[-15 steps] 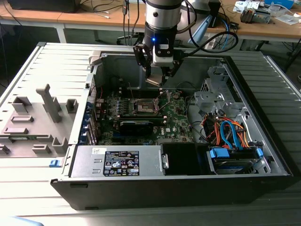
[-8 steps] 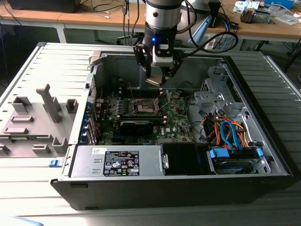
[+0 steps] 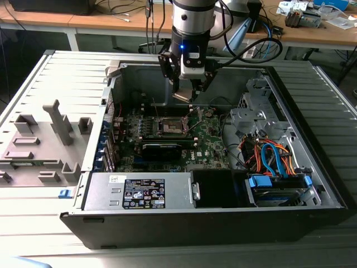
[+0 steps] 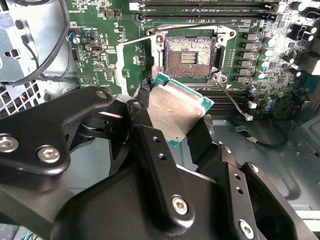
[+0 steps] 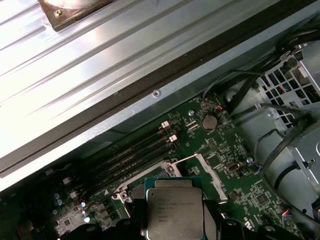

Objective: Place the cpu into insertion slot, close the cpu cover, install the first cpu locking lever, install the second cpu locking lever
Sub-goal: 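Place the cpu into insertion slot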

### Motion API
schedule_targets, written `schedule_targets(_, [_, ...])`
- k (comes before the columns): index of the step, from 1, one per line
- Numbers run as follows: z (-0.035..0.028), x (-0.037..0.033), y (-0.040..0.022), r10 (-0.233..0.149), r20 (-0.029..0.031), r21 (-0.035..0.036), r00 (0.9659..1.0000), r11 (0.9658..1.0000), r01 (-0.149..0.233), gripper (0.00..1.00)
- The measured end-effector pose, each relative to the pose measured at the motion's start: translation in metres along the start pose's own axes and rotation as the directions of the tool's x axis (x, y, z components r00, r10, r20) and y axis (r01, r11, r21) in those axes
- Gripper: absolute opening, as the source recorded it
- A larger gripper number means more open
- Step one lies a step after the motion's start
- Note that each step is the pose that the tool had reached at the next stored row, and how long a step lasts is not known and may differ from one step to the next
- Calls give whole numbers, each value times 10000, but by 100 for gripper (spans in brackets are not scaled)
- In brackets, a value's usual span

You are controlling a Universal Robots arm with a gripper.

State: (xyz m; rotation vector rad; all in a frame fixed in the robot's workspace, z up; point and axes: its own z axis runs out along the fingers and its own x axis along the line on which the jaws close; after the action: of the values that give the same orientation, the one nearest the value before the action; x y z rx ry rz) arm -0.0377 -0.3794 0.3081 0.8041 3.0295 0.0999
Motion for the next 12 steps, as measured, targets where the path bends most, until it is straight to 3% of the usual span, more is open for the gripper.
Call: schedule_targets(12, [2, 0, 0, 119, 10, 3, 9999, 9999, -119, 55])
